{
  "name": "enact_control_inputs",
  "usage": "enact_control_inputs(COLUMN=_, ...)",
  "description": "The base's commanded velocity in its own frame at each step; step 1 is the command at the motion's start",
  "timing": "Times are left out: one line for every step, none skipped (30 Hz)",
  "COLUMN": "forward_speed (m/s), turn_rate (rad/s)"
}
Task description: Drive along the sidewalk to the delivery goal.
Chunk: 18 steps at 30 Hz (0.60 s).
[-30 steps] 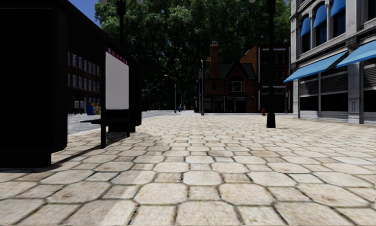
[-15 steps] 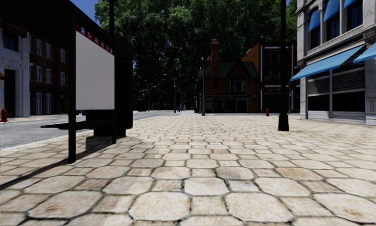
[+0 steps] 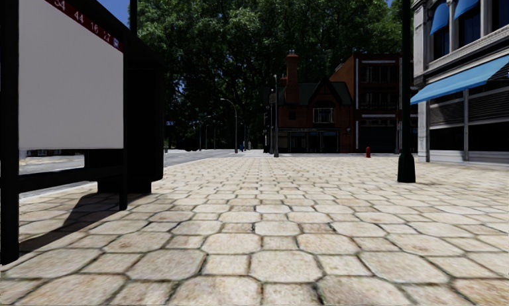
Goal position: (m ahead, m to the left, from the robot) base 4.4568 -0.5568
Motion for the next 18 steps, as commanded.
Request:
enact_control_inputs(forward_speed=2.0, turn_rate=0.0)
enact_control_inputs(forward_speed=2.0, turn_rate=0.0)
enact_control_inputs(forward_speed=2.0, turn_rate=-0.22)
enact_control_inputs(forward_speed=2.0, turn_rate=-0.32)
enact_control_inputs(forward_speed=2.0, turn_rate=-0.32)
enact_control_inputs(forward_speed=2.0, turn_rate=-0.35)
enact_control_inputs(forward_speed=2.0, turn_rate=-0.37)
enact_control_inputs(forward_speed=2.0, turn_rate=-0.43)
enact_control_inputs(forward_speed=2.0, turn_rate=-0.43)
enact_control_inputs(forward_speed=2.0, turn_rate=-0.41)
enact_control_inputs(forward_speed=2.0, turn_rate=-0.12)
enact_control_inputs(forward_speed=2.0, turn_rate=-0.12)
enact_control_inputs(forward_speed=2.0, turn_rate=0.0)
enact_control_inputs(forward_speed=2.0, turn_rate=0.0)
enact_control_inputs(forward_speed=2.0, turn_rate=0.0)
enact_control_inputs(forward_speed=2.0, turn_rate=0.0)
enact_control_inputs(forward_speed=2.0, turn_rate=0.0)
enact_control_inputs(forward_speed=2.0, turn_rate=0.0)
